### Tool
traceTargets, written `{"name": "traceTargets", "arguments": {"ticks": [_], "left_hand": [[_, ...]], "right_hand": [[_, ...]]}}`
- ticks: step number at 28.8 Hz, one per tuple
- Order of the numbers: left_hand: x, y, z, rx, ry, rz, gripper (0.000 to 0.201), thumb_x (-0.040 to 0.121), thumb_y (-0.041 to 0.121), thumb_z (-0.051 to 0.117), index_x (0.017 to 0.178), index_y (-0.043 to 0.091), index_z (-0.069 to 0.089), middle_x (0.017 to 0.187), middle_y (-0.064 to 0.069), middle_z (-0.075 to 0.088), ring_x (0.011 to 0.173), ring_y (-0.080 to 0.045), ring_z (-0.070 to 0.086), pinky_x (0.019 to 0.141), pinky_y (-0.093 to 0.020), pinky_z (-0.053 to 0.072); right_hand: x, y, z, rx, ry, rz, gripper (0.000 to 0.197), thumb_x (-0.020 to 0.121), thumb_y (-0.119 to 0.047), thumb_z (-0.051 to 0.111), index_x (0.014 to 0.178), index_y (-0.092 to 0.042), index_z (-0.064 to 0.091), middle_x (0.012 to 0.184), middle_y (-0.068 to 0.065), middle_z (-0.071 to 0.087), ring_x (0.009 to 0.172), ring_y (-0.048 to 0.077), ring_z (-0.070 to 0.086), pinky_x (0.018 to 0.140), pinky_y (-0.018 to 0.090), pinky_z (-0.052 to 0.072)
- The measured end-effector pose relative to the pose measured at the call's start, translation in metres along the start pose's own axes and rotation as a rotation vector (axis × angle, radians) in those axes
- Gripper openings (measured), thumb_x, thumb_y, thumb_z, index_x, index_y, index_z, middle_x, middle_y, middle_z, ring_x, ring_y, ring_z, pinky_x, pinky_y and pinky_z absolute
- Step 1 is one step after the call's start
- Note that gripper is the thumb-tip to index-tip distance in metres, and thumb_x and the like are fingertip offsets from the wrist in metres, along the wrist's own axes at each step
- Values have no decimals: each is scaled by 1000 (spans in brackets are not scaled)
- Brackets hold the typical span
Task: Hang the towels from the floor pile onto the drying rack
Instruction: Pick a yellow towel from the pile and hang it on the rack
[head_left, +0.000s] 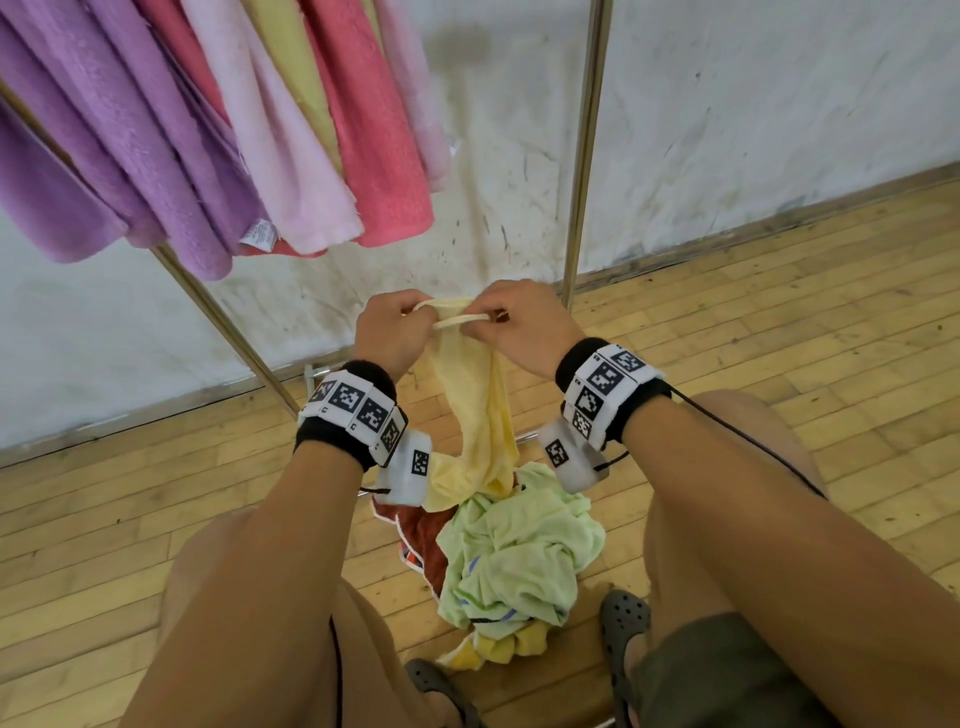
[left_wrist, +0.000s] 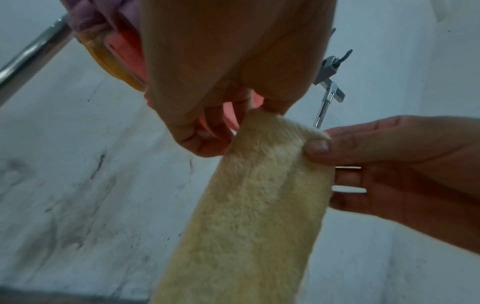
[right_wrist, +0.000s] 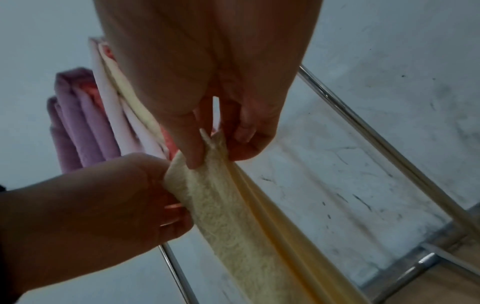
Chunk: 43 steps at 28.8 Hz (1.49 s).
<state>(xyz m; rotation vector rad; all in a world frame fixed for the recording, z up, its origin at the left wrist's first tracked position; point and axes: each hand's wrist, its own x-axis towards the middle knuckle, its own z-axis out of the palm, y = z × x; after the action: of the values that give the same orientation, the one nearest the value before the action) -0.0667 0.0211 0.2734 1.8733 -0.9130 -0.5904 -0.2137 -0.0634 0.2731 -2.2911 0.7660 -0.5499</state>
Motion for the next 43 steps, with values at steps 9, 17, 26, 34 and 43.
{"name": "traceTargets", "arguments": {"ticks": [9,17,26,34,43], "left_hand": [[16,125,-42,-80,75,59,22,79,6,48,62,14,59,63,-7,56,65,-23,57,56,-26,49],[11,232,-100,-125,112,225,17,89,-1,45,77,4,57,82,-11,52,70,-25,59,49,-21,52],[17,308,-141,-191,2,392,34,79,49,62,93,19,70,94,0,70,94,-18,65,83,-38,52],[31,333,-153,-341,-24,524,22,89,19,69,109,11,68,103,-10,72,96,-27,70,81,-41,58],[35,352,-161,-476,4,444,17,95,26,63,105,14,68,94,-2,75,89,-19,71,72,-32,58]], "right_hand": [[35,-72,-78,254,224,-39,7,82,-24,72,83,-20,77,69,0,64,67,12,53,66,29,40],[62,-147,-156,389,283,-160,14,73,-32,70,81,-24,77,71,2,64,72,17,56,82,51,51],[84,-214,-234,589,357,-228,14,85,-15,72,99,-15,76,99,18,72,100,34,68,95,50,53],[104,-230,-266,694,324,-225,35,82,-24,78,115,-20,67,113,12,69,100,24,70,83,37,59],[104,-210,-267,603,120,-159,31,87,-26,74,112,-7,72,108,9,75,102,25,71,91,38,58]]}}
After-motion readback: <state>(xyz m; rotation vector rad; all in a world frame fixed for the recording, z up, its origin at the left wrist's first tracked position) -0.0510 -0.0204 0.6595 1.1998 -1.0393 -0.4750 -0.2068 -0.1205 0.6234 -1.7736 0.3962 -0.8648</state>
